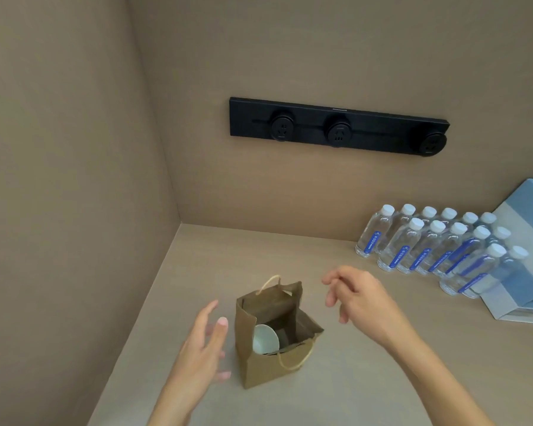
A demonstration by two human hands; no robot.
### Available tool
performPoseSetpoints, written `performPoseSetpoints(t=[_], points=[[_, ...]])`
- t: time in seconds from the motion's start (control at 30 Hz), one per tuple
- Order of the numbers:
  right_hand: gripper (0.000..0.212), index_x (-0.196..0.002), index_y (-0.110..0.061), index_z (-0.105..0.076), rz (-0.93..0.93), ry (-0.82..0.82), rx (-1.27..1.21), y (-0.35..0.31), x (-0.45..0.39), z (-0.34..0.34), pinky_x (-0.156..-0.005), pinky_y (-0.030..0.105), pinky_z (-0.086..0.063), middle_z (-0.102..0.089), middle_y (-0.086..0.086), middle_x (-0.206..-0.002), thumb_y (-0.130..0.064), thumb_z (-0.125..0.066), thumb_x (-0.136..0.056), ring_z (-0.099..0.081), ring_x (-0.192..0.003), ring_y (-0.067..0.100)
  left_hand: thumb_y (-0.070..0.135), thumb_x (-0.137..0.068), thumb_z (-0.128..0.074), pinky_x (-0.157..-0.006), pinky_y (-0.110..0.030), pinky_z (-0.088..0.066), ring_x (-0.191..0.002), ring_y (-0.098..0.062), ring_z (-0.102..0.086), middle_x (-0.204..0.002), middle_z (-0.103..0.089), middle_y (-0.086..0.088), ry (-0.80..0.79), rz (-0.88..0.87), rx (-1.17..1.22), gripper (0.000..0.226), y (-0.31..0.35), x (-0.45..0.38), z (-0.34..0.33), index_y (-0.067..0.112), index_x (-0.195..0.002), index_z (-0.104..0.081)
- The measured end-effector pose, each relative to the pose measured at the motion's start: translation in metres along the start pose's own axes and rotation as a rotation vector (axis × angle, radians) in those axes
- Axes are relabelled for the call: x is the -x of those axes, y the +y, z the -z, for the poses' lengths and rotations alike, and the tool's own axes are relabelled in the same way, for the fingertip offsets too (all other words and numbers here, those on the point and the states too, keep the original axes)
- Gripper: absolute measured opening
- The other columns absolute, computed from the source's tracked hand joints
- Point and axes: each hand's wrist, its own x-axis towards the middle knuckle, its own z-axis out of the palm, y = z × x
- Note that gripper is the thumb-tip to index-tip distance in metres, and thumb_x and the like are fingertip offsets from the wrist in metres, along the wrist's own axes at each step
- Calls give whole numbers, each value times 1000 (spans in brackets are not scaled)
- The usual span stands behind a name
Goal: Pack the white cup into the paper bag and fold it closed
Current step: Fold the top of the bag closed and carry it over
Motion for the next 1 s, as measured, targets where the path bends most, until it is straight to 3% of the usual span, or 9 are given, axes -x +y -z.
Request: performPoseSetpoints(t=[0.17,0.33,0.47,0.5,0.6,0.67,0.73,0.83,1.0], points=[[32,-128,-46,-45,-380,-292,-529,31,8,-45,-43,24,-46,-60,9,-111,-50,-34,-99,-70,-58,24,58,-94,-38,-74,-42,-64,-110,-26,-62,-121,-56,1,-171,124,183,30,15,-5,-25,55,-117,-57],[49,-102,-2,-66,-529,-235,-704,29,-5,-68,-49,30,-53,-65,18,-86,-46,-44,-98,-59,-48,23,35,-99,-50,-76,-39,-61,-87,-24,-72,-91,-72,-18,-18,149,296,39,13,-21,-44,7,-88,-75],[3,-89,-2,-63,-384,-178,-656,37,2,-80,-50,24,-51,-56,13,-83,0,-64,-88,-57,-58,18,1,-79,-70,-66,-28,-51,-72,-21,-65,-83,-73,-12,45,32,97,22,-3,-28,-46,13,-61,-73],[16,-93,-6,-62,-335,-169,-590,42,4,-84,-51,22,-51,-52,10,-87,6,-66,-84,-56,-62,18,-1,-72,-72,-64,-29,-49,-72,-22,-63,-89,-69,-11,59,9,32,20,-9,-29,-45,15,-61,-71],[44,-112,-23,-59,-240,-125,-349,55,10,-98,-69,27,-54,-38,6,-105,4,-70,-80,-51,-75,21,-5,-66,-75,-68,-30,-55,-82,-18,-62,-108,-47,4,62,-79,-103,44,-25,-33,-45,30,-89,-64],[41,-109,-22,-62,-211,-78,-322,63,12,-105,-72,19,-51,-38,7,-108,3,-72,-78,-49,-74,18,-9,-67,-77,-71,-24,-52,-83,-17,-57,-106,-47,4,54,-154,-180,64,-35,-39,-46,37,-108,-61],[32,-101,-16,-68,-243,-34,-414,73,12,-112,-73,15,-49,-44,8,-112,2,-75,-76,-54,-82,23,-8,-68,-78,-79,-24,-49,-89,-23,-58,-104,-53,-2,57,-215,-208,52,-43,-46,-47,32,-100,-68],[23,-98,-8,-72,-308,16,-527,88,15,-122,-93,31,-47,-46,3,-121,-2,-78,-76,-53,-107,26,-2,-72,-80,-95,-33,-44,-106,-25,-56,-112,-58,-6,41,-224,-211,22,-53,-54,-43,18,-79,-76],[10,-74,0,-75,-264,119,-658,99,22,-126,-78,18,-49,-64,13,-107,6,-71,-79,-64,-94,20,-2,-79,-74,-72,-18,-52,-85,-20,-70,-90,-78,-10,-29,-203,-100,9,-55,-54,-45,6,-79,-79]])
